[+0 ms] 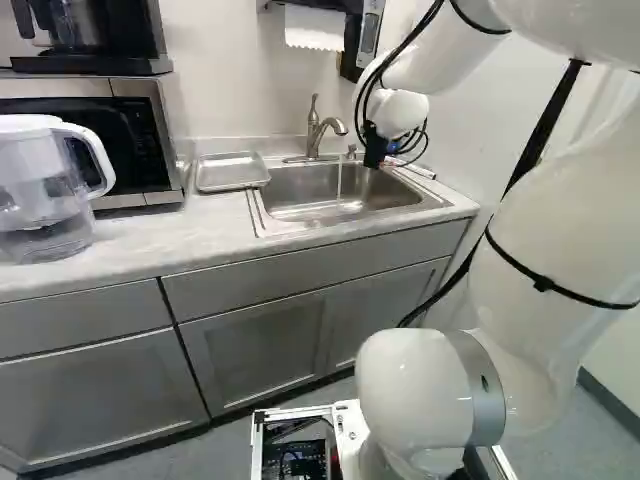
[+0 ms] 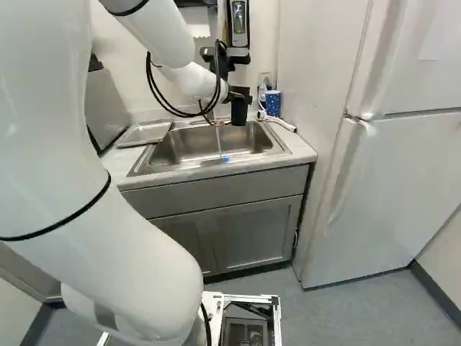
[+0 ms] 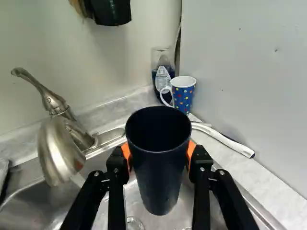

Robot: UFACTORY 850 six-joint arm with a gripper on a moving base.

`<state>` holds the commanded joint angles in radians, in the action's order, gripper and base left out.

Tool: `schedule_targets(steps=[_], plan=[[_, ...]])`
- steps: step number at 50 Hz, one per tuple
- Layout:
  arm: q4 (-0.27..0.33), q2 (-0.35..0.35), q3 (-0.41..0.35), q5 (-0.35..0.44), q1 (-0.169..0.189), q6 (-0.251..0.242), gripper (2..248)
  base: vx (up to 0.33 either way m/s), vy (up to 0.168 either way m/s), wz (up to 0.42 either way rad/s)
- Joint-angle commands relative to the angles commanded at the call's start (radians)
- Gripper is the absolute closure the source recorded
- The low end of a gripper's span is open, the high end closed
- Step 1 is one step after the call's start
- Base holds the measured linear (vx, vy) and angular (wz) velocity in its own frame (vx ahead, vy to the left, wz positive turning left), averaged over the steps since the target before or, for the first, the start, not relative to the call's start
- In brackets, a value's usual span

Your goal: Rinse the cup and place it in the tray

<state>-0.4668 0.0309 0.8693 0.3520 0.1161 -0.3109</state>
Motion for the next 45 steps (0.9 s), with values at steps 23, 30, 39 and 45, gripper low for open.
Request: schedule_targets(steps=[23,30,39,45], plan=[[0.0,0.022,-0.072,0.067,-0.007,0.0,125,0.0,0.0,0.0],[0.0,0.025,-0.09,0.086,-0.01,0.0,125,0.0,0.0,0.0],[0.0,0.019,-0.104,0.112,-0.02,0.0,125,0.0,0.0,0.0],[0.0,0.013,-0.112,0.125,-0.029,0.0,125,0.0,0.0,0.0]])
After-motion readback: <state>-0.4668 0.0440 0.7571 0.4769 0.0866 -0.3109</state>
